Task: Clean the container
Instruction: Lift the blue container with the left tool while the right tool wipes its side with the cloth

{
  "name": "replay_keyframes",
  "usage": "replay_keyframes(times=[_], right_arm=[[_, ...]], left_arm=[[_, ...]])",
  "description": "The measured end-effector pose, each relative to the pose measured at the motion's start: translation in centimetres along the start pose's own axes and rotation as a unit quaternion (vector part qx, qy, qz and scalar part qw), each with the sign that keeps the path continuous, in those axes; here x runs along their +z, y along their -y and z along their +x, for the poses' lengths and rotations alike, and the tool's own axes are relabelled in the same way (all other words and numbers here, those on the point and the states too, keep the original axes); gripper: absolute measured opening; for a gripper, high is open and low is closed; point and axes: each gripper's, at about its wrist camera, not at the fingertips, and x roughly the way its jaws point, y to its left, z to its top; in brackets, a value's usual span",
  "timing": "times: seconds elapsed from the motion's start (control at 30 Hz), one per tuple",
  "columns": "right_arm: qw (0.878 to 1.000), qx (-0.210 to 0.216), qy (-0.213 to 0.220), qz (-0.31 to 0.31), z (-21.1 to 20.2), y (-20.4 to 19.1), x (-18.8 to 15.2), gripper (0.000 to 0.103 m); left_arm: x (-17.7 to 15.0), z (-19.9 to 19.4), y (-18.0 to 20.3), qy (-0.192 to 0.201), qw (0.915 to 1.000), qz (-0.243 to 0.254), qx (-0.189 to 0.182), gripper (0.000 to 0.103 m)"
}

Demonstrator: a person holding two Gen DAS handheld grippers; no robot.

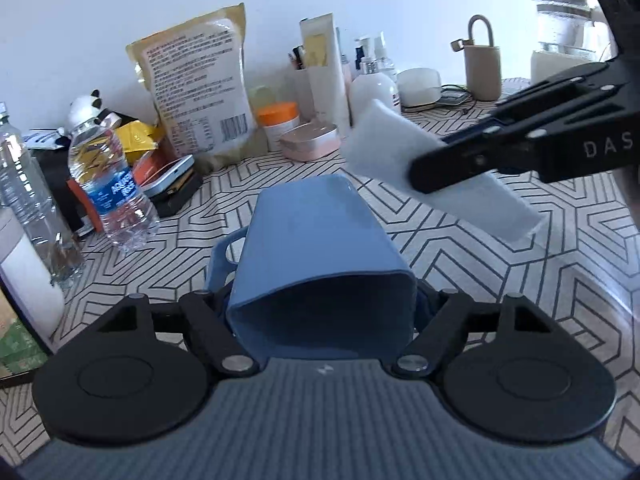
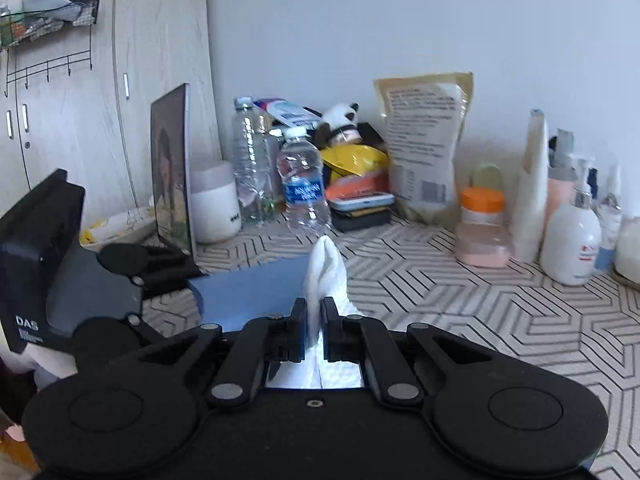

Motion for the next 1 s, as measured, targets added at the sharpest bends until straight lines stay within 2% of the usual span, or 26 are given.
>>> replay_keyframes(times=[0.1, 0.2, 0.27, 0.37, 0.4, 0.47, 0.6, 0.67, 0.73, 0.83, 1.0], right_arm=[[1.0, -0.002, 0.003, -0.009, 0.7, -0.7, 0.1, 0.009], [1.0, 0.018, 0.005, -0.013, 0.5, -0.9, -0.1, 0.011], [0.998, 0.055, 0.009, 0.002, -0.1, -0.8, -0.4, 0.011], [0.99, 0.139, 0.015, 0.02, 0.0, -0.9, -0.9, 0.011], [0.989, 0.147, 0.016, 0.026, 0.1, -0.8, -1.0, 0.011], [0.99, 0.138, 0.017, 0.026, 0.3, -0.5, -1.0, 0.009], [0.997, 0.073, 0.016, 0.034, 0.1, 0.5, -1.3, 0.01], [0.996, 0.079, 0.012, 0.047, 0.2, 0.9, -1.5, 0.011], [0.994, 0.097, 0.006, 0.054, 0.5, 0.8, -1.5, 0.011], [0.989, 0.134, -0.025, 0.06, 1.6, 0.2, -2.1, 0.012], [0.984, 0.141, -0.032, 0.103, 1.6, 1.5, -2.5, 0.013]], left_arm=[[-0.4, -0.5, 0.3, 0.017, 0.9993, 0.017, -0.028, 0.077], [-0.7, -0.9, 0.4, 0.023, 0.9988, 0.018, -0.039, 0.077], [-0.6, -1.0, 0.3, 0.024, 0.9987, 0.012, -0.043, 0.077], [-0.6, -0.9, 0.7, 0.023, 0.9987, 0.022, -0.04, 0.077], [-0.6, -0.9, 0.8, 0.023, 0.9987, 0.024, -0.039, 0.077], [-0.6, -0.9, 0.7, 0.023, 0.9987, 0.021, -0.04, 0.077], [-0.6, -0.8, 0.8, 0.019, 0.999, 0.022, -0.034, 0.077], [-0.5, -0.8, 0.8, 0.017, 0.9992, 0.022, -0.028, 0.078], [-0.6, -0.9, -0.2, 0.018, 0.9994, -0.008, -0.028, 0.077], [-0.6, -0.4, -1.4, 0.004, 0.9987, -0.046, -0.025, 0.077], [-0.5, -0.4, -0.6, 0.001, 0.9996, -0.023, -0.015, 0.076]])
